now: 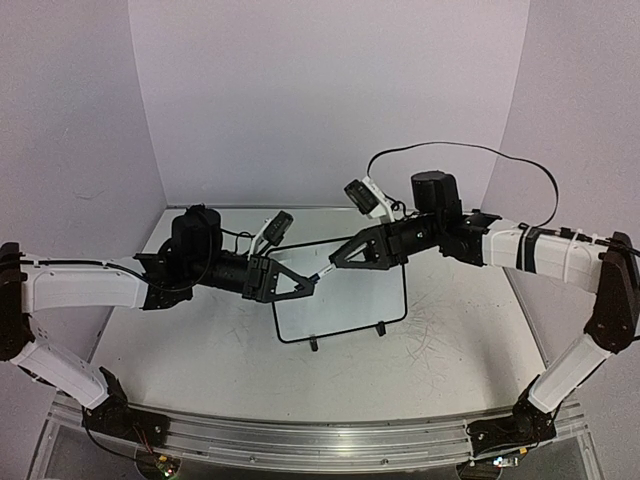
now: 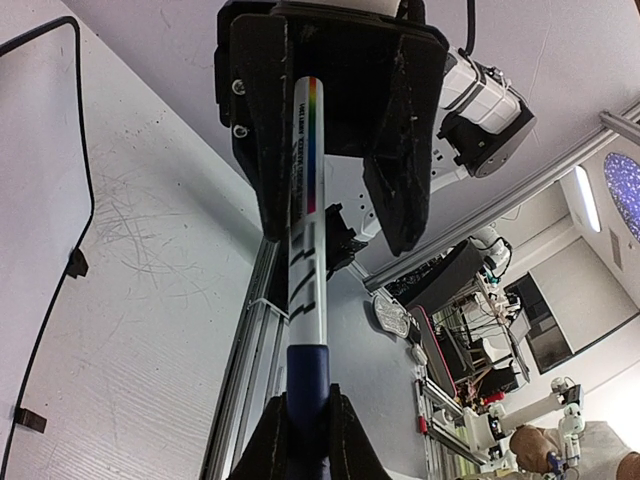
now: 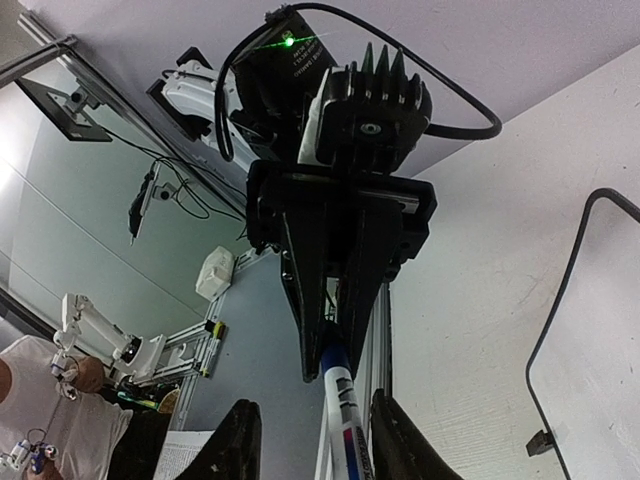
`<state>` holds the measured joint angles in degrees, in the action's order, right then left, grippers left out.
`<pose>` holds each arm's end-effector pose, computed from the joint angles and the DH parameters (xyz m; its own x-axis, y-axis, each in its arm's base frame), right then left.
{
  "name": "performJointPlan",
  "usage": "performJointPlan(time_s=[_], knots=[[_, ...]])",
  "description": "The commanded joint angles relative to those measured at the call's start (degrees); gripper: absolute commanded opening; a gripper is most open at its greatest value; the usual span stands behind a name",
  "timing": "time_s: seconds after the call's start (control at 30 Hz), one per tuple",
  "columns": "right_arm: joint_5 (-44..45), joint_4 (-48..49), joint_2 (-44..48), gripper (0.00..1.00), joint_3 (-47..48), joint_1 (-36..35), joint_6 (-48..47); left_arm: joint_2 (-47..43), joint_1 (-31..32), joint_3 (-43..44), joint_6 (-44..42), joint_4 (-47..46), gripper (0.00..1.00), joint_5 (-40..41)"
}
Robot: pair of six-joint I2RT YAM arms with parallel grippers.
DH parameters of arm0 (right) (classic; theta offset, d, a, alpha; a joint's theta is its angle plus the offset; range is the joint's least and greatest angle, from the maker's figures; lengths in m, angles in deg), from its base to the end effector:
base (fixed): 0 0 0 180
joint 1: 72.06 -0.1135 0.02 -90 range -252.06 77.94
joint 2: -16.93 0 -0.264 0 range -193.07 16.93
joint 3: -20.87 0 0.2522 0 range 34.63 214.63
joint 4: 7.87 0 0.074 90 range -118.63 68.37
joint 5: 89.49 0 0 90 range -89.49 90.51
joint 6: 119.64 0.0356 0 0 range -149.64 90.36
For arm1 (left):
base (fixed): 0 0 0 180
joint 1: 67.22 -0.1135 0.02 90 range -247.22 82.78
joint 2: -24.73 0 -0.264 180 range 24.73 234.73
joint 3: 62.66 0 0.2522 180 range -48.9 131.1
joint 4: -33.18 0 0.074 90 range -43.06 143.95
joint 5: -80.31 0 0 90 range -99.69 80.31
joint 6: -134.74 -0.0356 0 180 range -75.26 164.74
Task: Write a sentence on the whiteboard
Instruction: Open the whiteboard marker from the pen cap.
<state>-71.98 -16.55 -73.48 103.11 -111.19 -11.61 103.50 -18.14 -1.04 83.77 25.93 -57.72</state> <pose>0.2521 0.2489 0.3171 -0.4917 -0.2800 -0.8245 -0.7842 -0.2692 0.5591 0.1804 -0.2485 0.2813 -0.7078 0.1736 -0.6848 0.6943 -0.0078 -0.7196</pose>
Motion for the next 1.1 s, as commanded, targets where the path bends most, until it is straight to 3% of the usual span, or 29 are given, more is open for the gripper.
performJointPlan(time_s=[0.0, 0.37, 0.5, 0.73, 1.07], knots=[[-1.76, -0.78, -1.39, 0.36, 3.35, -0.11, -1.86, 0.59, 0.06, 0.31, -0.08, -1.21, 0.0, -1.03], [-0.89, -12.51, -4.17, 0.31, 5.35, -0.37, -11.47, 0.59, 0.06, 0.47, 0.15, -0.85, 0.0, -1.4], [-1.17, -12.81, -3.89, 0.25, 5.17, -0.44, -11.79, 1.25, 0.07, 0.53, 0.41, -0.68, 0.0, -1.64], [-1.93, -12.99, -3.97, 0.25, 5.75, -1.0, -11.66, 1.87, 0.05, 0.99, 0.28, -0.63, 0.0, -1.64], [-4.03, -12.03, -3.61, 0.09, 5.68, -0.96, -10.08, 1.68, 0.05, 0.48, 0.28, -0.47, 0.0, -1.41]])
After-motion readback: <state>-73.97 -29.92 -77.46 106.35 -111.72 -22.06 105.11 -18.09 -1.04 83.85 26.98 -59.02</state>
